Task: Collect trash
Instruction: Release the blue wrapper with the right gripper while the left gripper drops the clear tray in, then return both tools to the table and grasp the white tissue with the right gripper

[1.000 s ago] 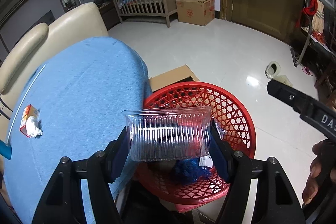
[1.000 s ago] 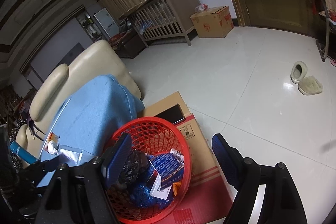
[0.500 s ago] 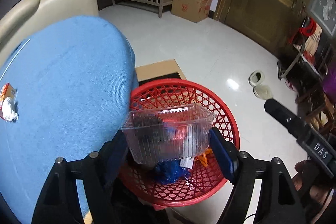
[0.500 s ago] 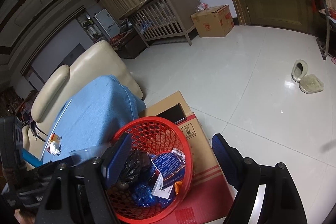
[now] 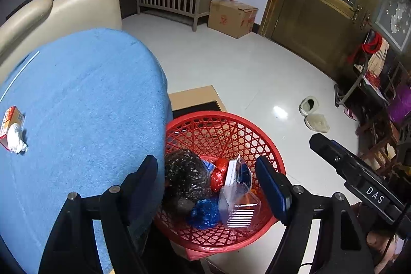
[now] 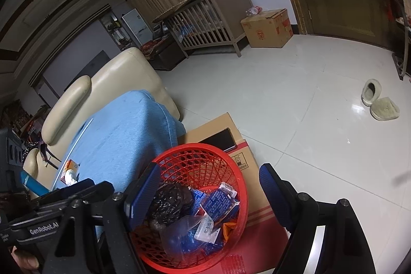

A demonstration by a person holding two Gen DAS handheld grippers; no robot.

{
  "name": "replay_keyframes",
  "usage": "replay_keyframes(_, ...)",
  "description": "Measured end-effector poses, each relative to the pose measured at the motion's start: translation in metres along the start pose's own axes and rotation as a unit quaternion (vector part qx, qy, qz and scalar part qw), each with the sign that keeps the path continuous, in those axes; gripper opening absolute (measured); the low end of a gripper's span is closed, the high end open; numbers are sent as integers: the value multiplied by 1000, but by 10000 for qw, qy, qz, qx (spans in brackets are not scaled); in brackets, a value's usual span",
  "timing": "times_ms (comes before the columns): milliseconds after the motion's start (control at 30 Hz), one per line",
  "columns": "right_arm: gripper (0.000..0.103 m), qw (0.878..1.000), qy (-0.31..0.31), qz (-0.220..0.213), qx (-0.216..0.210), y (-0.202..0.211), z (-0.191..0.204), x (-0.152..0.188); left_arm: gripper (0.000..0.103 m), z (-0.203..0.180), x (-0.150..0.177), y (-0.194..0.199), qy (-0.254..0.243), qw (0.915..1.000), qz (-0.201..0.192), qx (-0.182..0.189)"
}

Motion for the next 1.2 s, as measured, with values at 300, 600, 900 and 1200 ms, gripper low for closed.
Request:
replay_keyframes(300,82,9999,51,87,-54,-2,10,5,79,43,10,13,-21,9986,-51,-530)
replay_keyframes(600,82,9973,542,346,-344,-8,64,26,79,107,31,39,358,9938,-114,-1047)
replay_keyframes(900,82,9893,1207,543,-611,-7,130,47,79,163,46,70,880,9865,-328,-1344)
replay_keyframes(1200,82,9727,1924,912,-926,-16,201,91,79,258,93,113,1377,9651,-420,-2189)
Point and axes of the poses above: each gripper's, at about its wrist camera, not at the fingertips, and y roughly against the way its jaws point, z to its left, x to its underside, the point moved 9 cm from there along -y, roughly the way its jaws point, and after that the axes turned 13 degrees about -z, right-handed, at the moved point
